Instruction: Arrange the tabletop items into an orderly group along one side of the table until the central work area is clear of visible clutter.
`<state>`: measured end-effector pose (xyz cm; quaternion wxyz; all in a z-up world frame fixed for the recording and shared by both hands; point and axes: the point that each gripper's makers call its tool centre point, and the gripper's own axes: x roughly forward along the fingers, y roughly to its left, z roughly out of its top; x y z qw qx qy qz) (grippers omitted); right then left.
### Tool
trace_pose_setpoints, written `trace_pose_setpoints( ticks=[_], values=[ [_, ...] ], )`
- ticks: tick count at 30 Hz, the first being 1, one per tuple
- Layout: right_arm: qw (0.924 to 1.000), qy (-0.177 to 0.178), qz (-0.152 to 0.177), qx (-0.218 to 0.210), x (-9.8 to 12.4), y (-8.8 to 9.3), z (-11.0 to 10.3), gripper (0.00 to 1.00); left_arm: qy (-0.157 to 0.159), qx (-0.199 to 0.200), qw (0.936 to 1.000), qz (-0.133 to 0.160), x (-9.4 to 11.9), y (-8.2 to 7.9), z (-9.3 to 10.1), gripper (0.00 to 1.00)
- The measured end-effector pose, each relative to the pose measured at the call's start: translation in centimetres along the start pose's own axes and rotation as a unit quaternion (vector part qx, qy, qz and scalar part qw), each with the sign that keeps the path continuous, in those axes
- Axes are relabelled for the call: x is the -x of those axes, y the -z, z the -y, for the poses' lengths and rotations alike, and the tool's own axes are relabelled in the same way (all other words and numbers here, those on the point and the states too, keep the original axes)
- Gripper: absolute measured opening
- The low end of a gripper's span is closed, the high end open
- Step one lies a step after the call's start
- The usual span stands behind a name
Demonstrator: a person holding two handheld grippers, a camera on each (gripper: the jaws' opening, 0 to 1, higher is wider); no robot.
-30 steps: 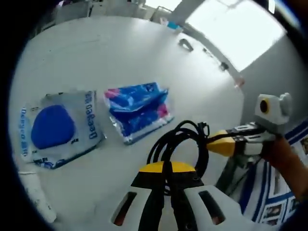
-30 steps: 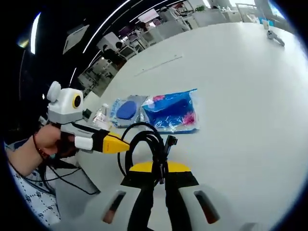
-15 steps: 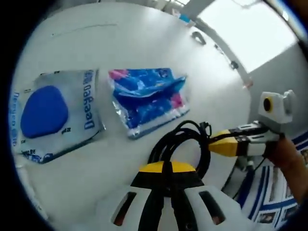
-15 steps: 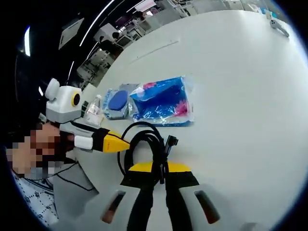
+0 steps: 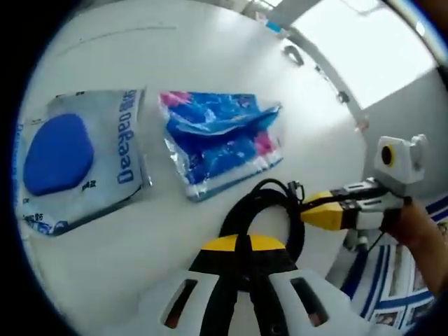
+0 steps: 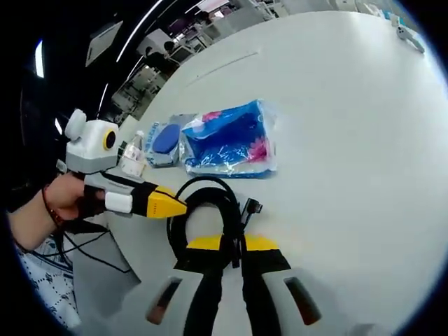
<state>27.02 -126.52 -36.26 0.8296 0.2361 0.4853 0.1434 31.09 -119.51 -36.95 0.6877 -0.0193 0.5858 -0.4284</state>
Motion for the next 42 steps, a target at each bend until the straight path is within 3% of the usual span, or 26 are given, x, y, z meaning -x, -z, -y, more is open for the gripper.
trace_pose_setpoints(
  ticks=[11, 18, 37, 42],
  values=[
    [0.9992, -0.012, 0.028, -0.027, 0.4, -0.4, 0.1, 0.10, 0.014, 0.018, 0.9996, 0.017, 0.0, -0.1, -0.1, 0.00],
    [0.9994, -0.005, 0.029, -0.019, 0.4, -0.4, 0.3, 0.12, 0.021, 0.026, 0.9990, 0.028, 0.2, -0.3, -0.2, 0.02],
    [0.9994, 0.006, 0.033, -0.011, 0.6, -0.9, 0.4, 0.18, 0.033, 0.027, 0.9983, 0.040, 1.1, -1.2, 0.2, 0.22],
    [0.9992, 0.009, 0.038, -0.010, 0.8, -1.2, 0.4, 0.19, 0.037, 0.028, 0.9979, 0.044, 1.5, -1.4, 0.2, 0.22]
  ],
)
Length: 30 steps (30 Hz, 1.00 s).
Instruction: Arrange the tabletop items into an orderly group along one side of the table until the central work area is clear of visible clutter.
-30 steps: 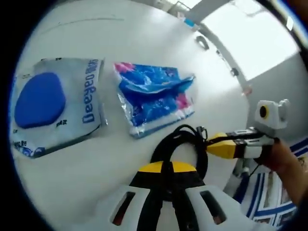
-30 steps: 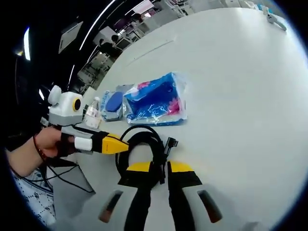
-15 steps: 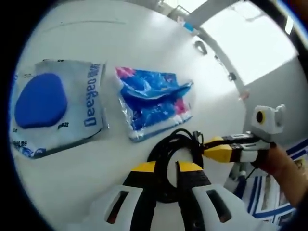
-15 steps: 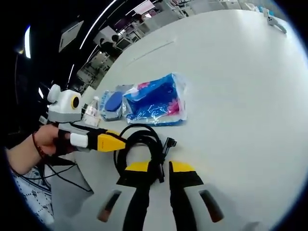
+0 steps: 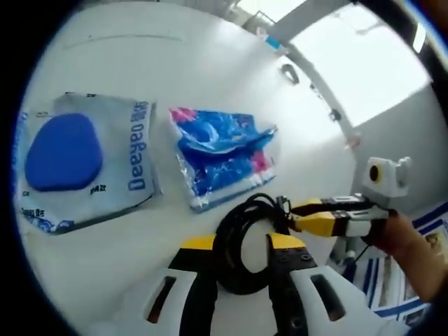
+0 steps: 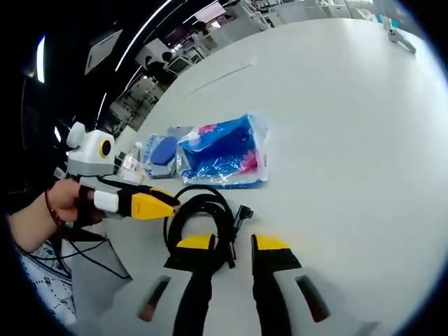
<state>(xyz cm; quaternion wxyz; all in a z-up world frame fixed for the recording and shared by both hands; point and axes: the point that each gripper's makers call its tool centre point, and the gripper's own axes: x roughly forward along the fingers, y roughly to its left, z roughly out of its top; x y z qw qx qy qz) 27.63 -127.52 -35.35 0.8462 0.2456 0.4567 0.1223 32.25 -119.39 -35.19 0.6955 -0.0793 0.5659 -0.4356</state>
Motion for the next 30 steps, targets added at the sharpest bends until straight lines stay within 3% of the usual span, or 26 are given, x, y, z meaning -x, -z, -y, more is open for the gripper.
trace_pose_setpoints(
  ticks=[6, 23, 30],
  values=[
    [0.9999, 0.007, 0.009, 0.007, 0.1, -0.4, 0.0, 0.27, 0.009, -0.010, 0.9999, 0.007, 0.4, -0.3, 0.4, 0.31],
    [0.9992, 0.024, 0.019, 0.025, 0.3, -0.6, -0.6, 0.37, 0.003, -0.040, 0.9990, 0.018, 1.7, -0.4, 0.1, 0.43],
    [0.9987, 0.029, 0.025, 0.033, 0.5, -1.0, -0.8, 0.41, 0.000, -0.074, 0.9970, 0.021, 2.2, -0.3, 0.0, 0.56]
  ],
)
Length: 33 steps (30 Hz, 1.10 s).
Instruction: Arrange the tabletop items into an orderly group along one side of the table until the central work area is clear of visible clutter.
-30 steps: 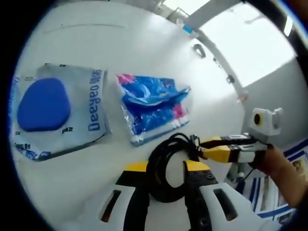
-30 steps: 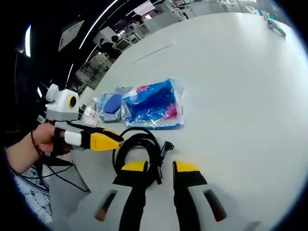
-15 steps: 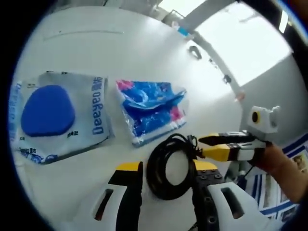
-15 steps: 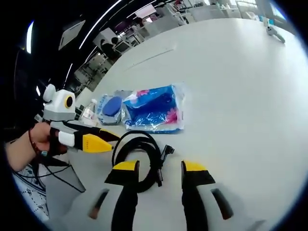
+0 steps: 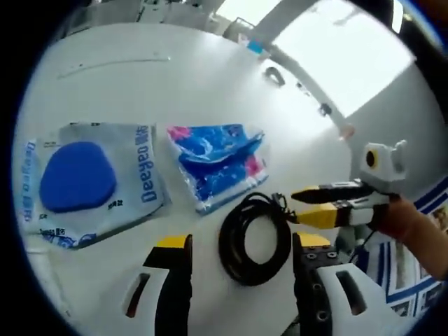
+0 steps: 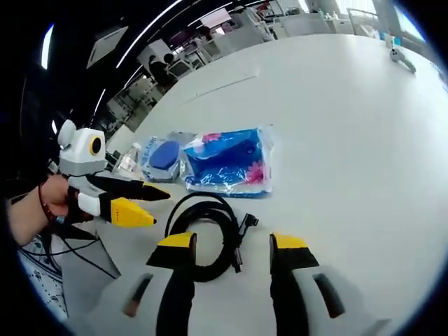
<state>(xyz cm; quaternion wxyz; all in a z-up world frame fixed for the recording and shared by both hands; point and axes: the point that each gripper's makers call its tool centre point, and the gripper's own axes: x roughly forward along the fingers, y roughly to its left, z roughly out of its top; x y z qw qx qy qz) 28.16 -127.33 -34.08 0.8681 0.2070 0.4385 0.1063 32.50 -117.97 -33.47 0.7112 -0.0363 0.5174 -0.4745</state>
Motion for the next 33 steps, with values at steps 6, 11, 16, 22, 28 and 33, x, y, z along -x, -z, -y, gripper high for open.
trace_pose_setpoints(
  ticks=[6, 11, 16, 22, 28, 33],
  values=[
    [1.0000, 0.001, 0.003, 0.007, 0.0, -0.2, -0.4, 0.45, -0.002, -0.045, 0.9990, -0.002, 0.6, 0.2, 0.0, 0.69],
    [0.9997, 0.001, -0.001, 0.024, -0.1, 0.0, -1.0, 0.52, 0.000, -0.073, 0.9973, -0.005, 1.1, 0.6, 0.2, 0.77],
    [0.9992, 0.003, -0.003, 0.039, 0.0, 0.0, -1.5, 0.57, -0.001, -0.091, 0.9958, -0.005, 2.0, 0.7, 0.1, 0.85],
    [0.9990, 0.003, -0.003, 0.044, 0.1, -0.1, -2.0, 0.61, -0.007, -0.103, 0.9947, -0.002, 3.2, 0.9, -0.4, 0.90],
    [0.9984, 0.008, 0.000, 0.055, 0.5, -0.5, -2.5, 0.65, -0.011, -0.113, 0.9935, 0.001, 4.6, 1.0, -0.8, 0.92],
    [0.9978, 0.009, -0.002, 0.065, 0.7, -0.5, -2.8, 0.68, -0.014, -0.121, 0.9926, 0.004, 5.9, 1.0, -1.0, 0.94]
  ],
)
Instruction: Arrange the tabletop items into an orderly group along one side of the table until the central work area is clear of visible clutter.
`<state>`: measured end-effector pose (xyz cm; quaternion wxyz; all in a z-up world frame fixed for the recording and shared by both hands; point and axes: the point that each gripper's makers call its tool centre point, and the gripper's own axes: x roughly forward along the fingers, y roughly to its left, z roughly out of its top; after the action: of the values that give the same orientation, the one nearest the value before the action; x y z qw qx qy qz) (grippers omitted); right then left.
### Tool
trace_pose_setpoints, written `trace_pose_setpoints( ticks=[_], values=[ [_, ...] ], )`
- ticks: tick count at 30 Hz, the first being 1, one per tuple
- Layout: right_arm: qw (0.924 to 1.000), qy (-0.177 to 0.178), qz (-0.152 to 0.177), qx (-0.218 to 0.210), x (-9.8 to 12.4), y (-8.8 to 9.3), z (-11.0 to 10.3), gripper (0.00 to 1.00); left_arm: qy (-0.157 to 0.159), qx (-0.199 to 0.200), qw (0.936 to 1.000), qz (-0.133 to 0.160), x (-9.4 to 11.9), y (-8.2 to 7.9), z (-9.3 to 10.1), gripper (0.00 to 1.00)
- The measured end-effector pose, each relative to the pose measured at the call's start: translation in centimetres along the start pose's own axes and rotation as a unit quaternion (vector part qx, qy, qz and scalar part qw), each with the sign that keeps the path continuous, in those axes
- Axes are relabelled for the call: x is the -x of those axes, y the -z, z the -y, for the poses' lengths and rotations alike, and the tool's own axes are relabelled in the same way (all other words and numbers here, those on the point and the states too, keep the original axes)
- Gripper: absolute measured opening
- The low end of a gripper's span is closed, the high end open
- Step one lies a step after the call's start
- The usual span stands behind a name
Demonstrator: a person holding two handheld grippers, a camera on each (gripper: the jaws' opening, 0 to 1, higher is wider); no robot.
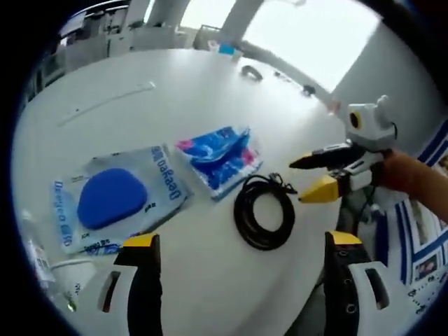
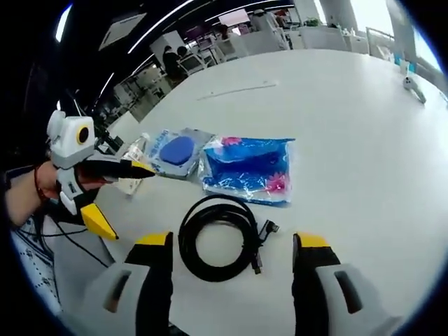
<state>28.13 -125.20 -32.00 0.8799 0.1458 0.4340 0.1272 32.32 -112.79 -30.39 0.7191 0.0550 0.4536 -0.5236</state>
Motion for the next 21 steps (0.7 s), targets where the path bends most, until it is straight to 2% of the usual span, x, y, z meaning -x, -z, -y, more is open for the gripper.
trace_pose_setpoints(
  ticks=[12, 21],
  values=[
    [0.9999, -0.003, -0.001, 0.014, 0.4, -0.5, -1.7, 0.67, -0.014, -0.006, 0.9997, 0.021, 3.3, 0.3, -1.2, 0.94],
    [0.9993, -0.009, 0.003, 0.036, -0.1, -2.2, -3.5, 0.67, -0.027, 0.001, 0.9990, 0.035, 5.8, 1.0, -2.4, 0.94]
  ],
)
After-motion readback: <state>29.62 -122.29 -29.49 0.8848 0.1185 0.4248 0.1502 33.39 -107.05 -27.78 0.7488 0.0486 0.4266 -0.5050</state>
